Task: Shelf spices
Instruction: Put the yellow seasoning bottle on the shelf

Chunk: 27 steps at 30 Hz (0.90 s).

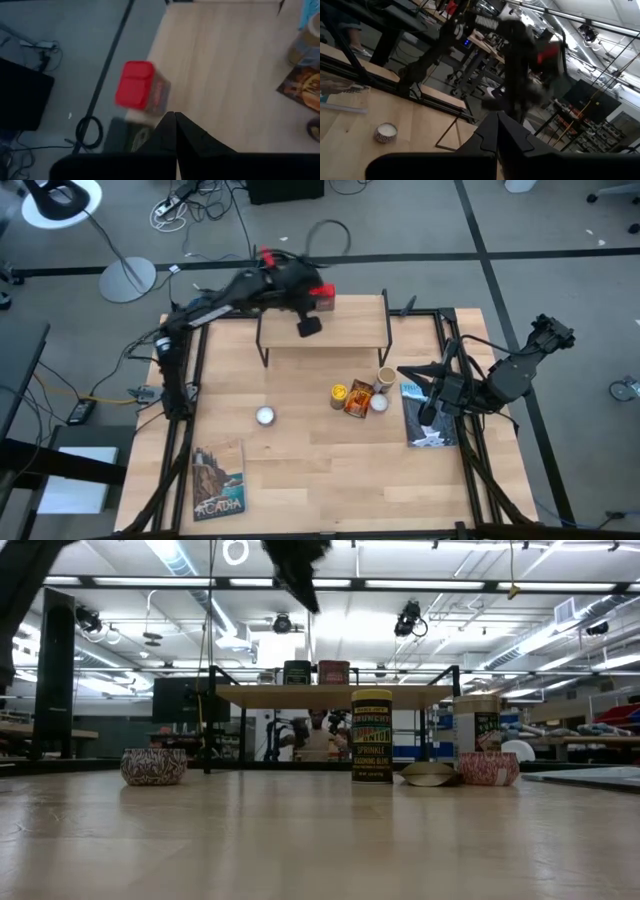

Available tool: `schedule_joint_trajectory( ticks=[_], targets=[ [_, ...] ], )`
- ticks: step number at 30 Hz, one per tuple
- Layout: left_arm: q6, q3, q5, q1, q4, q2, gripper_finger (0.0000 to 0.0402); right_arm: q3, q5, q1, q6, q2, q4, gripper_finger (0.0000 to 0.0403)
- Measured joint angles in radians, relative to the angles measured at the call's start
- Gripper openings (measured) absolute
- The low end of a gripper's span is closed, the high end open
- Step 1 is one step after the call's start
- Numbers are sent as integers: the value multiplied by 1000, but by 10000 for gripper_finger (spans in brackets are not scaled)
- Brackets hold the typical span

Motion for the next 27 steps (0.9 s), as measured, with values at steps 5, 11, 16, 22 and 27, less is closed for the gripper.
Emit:
schedule_joint_trajectory(
  ticks=[5,11,16,22,27],
  targets=[
    [-55,-26,-51,-22,-39,-146,0,0,0,0,13,0,-18,4],
    [-128,-218,-102,-50,-12,-359,0,0,0,0,39,3,-20,18],
    [-183,-531,-123,-81,171,-564,0,0,-2,-26,67,14,-19,42],
    [-226,-845,-76,-117,443,-736,0,0,-10,-88,71,57,-15,92],
    [-268,-970,-20,-160,599,-764,0,0,-31,-153,61,90,17,149]
  ],
)
